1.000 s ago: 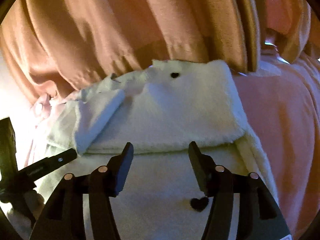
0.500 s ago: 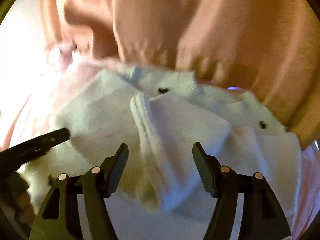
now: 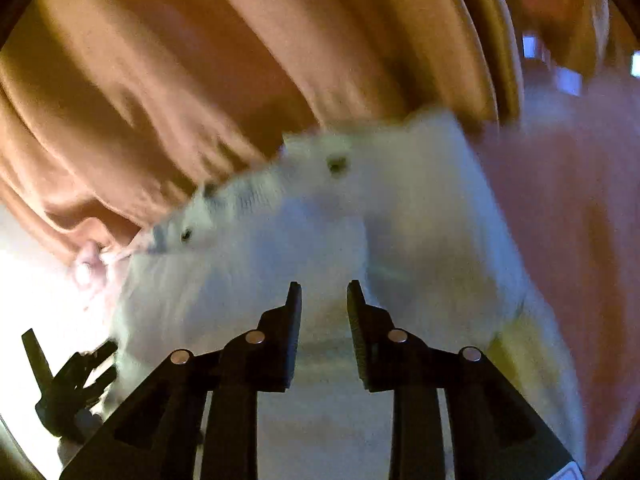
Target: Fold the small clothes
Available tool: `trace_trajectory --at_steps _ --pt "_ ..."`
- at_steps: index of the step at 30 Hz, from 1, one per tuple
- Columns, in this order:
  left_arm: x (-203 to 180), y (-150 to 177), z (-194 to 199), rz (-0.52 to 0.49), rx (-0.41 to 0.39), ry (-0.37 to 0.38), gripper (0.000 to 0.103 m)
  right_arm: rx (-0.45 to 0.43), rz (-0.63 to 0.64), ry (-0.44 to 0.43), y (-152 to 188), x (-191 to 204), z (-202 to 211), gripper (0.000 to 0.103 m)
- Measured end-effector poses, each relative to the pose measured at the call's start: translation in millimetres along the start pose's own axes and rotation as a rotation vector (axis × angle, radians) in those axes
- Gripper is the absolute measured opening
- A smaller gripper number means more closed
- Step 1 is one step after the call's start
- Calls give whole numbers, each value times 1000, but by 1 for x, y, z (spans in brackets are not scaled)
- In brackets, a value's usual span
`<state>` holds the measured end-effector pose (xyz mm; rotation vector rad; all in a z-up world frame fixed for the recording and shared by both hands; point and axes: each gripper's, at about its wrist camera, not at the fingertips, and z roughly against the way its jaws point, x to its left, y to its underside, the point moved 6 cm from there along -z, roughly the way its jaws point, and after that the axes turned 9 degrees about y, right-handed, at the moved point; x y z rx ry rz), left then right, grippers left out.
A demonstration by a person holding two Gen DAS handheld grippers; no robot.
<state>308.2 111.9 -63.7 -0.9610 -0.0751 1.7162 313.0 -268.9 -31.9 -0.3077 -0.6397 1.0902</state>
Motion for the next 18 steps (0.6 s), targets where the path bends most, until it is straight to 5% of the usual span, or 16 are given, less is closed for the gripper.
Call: trace_trajectory --at_steps 3,4,5,10,12,13,14,16,18 --pt "-2 -2 5 85 -4 109 86 3 -95 -101 1 -16 1 41" --pt "0 -3 4 115 2 129 89 -4 -124 -104 -1 -18 1 60" --pt "2 -3 2 132 12 136 89 -14 -165 -102 -5 -23 2 66" --pt "6 -13 -9 176 10 149 89 31 -214 -137 -11 -15 -17 66" --pt "7 -19 -11 170 -6 157 76 32 -141 -96 -16 1 -22 60" --pt "9 -21 -12 165 -11 158 59 39 -88 -65 -20 12 -23 44" --pt "14 -22 -13 170 -7 150 52 37 -38 -68 -26 23 -19 10" --pt "25 -23 -15 202 -1 146 29 -43 16 -134 -48 53 10 9" --pt "32 -24 -15 221 -1 140 23 -154 33 -255 -71 75 49 8"
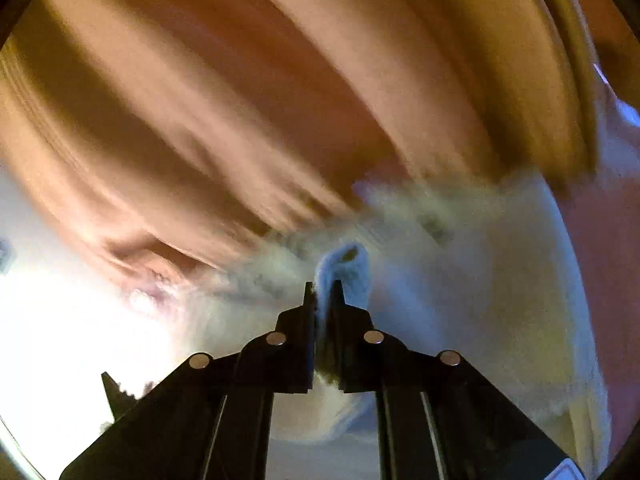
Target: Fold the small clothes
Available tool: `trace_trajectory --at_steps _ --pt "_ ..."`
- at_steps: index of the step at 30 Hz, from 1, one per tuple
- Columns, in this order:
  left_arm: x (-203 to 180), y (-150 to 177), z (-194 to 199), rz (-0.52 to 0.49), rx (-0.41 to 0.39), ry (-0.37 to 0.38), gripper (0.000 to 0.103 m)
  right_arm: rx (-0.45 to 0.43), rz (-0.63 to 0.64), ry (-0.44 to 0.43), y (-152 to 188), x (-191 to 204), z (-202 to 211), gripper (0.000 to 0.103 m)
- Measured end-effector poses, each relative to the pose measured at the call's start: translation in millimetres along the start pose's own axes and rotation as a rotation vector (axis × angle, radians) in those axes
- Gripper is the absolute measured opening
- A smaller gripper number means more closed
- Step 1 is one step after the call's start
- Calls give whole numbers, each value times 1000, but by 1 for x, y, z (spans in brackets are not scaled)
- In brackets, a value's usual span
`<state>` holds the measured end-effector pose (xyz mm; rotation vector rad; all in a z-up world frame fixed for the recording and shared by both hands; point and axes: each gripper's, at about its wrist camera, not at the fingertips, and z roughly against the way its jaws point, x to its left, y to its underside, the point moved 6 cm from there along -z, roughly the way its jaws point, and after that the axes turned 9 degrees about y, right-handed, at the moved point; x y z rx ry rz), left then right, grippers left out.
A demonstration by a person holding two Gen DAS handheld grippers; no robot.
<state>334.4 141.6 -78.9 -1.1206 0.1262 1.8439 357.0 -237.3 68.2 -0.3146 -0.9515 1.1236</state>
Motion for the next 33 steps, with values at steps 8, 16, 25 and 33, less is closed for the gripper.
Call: trace_trajectory --at_steps 8,16,25,33 --pt "-4 6 -1 -50 1 -45 23 170 28 310 36 -96 -34 7" --pt "-6 9 1 -94 -7 -74 23 188 62 393 45 -123 -34 4" --pt "-3 12 10 -104 9 -102 24 142 162 192 35 -2 -4 21" --pt "5 11 17 -87 67 -102 24 348 557 86 80 170 -142 36"
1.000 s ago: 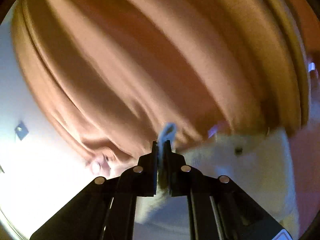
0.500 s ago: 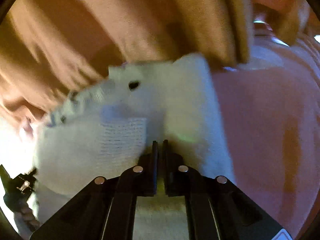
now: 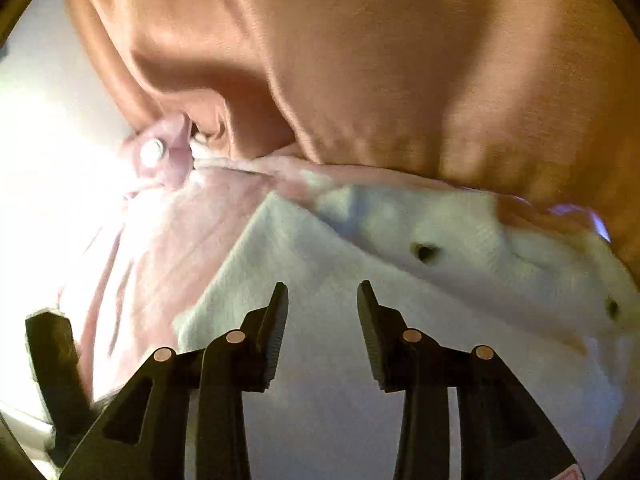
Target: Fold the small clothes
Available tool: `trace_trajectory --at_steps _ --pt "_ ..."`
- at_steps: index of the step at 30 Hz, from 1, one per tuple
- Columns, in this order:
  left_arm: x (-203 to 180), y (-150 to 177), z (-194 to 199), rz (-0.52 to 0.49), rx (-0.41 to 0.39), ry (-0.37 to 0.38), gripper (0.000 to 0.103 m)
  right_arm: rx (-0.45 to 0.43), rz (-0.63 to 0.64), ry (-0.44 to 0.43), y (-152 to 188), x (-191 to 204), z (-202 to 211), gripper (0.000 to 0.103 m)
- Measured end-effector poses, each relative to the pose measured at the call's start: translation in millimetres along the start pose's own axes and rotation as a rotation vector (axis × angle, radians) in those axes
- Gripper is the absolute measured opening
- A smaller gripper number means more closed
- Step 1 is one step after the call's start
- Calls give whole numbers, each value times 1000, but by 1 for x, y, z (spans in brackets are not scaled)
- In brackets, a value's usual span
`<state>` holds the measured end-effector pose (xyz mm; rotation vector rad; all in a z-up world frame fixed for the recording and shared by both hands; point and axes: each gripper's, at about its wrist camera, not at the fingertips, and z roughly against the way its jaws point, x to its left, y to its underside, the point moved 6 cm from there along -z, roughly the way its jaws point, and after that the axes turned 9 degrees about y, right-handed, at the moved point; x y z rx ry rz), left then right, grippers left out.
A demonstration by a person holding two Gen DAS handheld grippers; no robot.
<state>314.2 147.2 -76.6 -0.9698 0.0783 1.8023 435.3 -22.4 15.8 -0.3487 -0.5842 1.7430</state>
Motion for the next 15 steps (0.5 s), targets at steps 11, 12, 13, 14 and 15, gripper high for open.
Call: trace_trajectory --at_steps 11,12,13,14,15 --pt "-1 0 -2 8 26 0 24 95 61 50 -32 39 -98 49" --pt "-1 -1 -3 15 27 3 24 83 68 46 -33 42 -98 36" --pt "-1 -1 -3 18 28 5 24 83 76 36 -34 44 -100 7" --pt "-1 -1 -3 22 29 7 24 77 79 29 -35 46 -98 8" --pt "0 -1 -3 25 29 9 24 44 89 21 -43 50 -97 8"
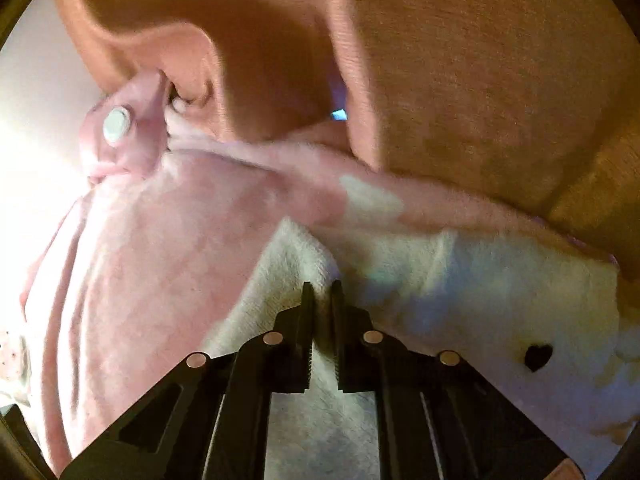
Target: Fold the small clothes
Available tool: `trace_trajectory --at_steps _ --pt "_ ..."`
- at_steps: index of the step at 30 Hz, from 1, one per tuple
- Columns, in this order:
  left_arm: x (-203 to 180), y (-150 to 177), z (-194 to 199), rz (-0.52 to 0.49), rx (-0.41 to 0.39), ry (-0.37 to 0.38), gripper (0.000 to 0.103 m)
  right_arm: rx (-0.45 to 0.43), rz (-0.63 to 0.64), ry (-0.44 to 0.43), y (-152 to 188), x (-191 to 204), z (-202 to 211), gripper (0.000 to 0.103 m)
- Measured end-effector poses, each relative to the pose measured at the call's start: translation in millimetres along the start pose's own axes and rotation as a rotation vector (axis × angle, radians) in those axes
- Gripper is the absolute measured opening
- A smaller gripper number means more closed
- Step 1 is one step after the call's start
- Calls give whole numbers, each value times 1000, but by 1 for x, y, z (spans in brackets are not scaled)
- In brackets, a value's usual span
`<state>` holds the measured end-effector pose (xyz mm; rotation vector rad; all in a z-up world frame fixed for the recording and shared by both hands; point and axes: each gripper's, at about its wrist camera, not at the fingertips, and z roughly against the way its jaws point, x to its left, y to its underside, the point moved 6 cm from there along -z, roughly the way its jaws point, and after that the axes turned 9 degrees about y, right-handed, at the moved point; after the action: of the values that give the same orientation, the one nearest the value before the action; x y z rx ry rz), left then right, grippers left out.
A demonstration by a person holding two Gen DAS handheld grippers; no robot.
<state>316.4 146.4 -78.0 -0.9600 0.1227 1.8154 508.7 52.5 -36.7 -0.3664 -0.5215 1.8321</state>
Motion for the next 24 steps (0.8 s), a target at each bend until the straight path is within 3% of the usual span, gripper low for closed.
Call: trace_trajectory --at_steps 5,7,10,13,15,17,20,24 --pt "-1 -1 -3 -9 0 -17 22 -188 -37 -63 -29 4 39 7" --pt "-3 0 -4 -24 -2 -28 21 -142 -41 -22 -30 -2 17 7" --pt "-6 1 -5 -48 -3 -46 21 26 -17 25 -10 -5 -33 8" --pt "-7 1 -6 -51 1 -48 21 -45 -101 -23 -11 -15 -10 14" --pt "-8 0 -6 -47 4 -44 21 -117 -158 -51 -6 -30 27 14" --pt "-7 0 -4 -46 5 -45 21 -169 -191 -44 14 -54 69 14" --pt "-11 -2 -8 -52 2 -56 21 -193 -217 51 62 -98 116 14" --pt "-15 0 -9 -68 -5 -74 21 -125 -305 143 147 -165 143 14"
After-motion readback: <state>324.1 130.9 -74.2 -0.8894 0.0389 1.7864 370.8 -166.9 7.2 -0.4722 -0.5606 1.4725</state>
